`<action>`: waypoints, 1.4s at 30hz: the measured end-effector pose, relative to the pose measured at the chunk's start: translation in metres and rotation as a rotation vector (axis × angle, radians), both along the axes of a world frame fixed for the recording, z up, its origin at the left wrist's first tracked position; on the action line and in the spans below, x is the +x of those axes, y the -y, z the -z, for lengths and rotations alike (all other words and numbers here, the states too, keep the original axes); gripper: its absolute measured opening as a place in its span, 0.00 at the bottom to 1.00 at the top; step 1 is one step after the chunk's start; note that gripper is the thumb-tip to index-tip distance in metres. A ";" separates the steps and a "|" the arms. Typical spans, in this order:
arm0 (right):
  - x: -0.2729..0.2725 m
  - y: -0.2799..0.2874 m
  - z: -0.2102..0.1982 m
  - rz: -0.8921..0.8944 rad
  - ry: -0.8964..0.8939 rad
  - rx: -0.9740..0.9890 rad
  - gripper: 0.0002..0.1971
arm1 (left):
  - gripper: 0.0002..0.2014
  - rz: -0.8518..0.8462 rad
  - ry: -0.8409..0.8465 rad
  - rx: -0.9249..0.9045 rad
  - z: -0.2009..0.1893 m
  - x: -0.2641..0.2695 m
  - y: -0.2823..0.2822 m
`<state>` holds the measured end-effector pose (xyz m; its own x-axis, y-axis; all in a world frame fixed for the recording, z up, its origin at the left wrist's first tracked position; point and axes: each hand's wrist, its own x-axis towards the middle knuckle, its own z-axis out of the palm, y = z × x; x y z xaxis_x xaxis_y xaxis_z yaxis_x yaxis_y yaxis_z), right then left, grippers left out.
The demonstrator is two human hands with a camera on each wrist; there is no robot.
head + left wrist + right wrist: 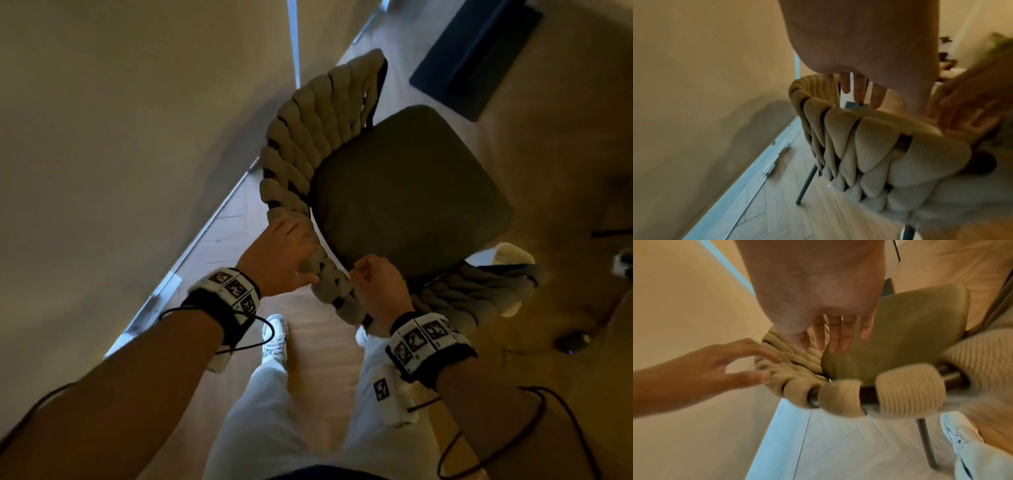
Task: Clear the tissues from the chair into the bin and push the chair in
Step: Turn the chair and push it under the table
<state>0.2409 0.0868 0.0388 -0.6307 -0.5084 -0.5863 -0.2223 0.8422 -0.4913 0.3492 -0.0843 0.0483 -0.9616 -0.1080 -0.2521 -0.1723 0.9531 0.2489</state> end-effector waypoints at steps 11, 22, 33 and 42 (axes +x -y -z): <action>0.104 0.007 0.040 -0.025 -0.421 0.067 0.26 | 0.39 0.371 0.052 -0.063 0.063 -0.002 0.035; 0.079 0.002 0.045 -0.026 -0.496 0.017 0.23 | 0.38 0.369 -0.054 -0.001 0.061 -0.021 0.028; -0.034 -0.013 0.047 -0.112 -0.518 -0.007 0.23 | 0.30 0.231 -0.089 -0.004 0.068 -0.111 0.011; -0.146 -0.014 0.040 -0.153 -0.429 -0.036 0.24 | 0.33 0.128 -0.019 0.032 0.067 -0.205 0.002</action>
<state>0.0951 0.1004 -0.0010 -0.7287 -0.6300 -0.2683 -0.5326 0.7677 -0.3562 0.1441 -0.0867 -0.0187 -0.9717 0.0239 -0.2349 -0.0445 0.9585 0.2817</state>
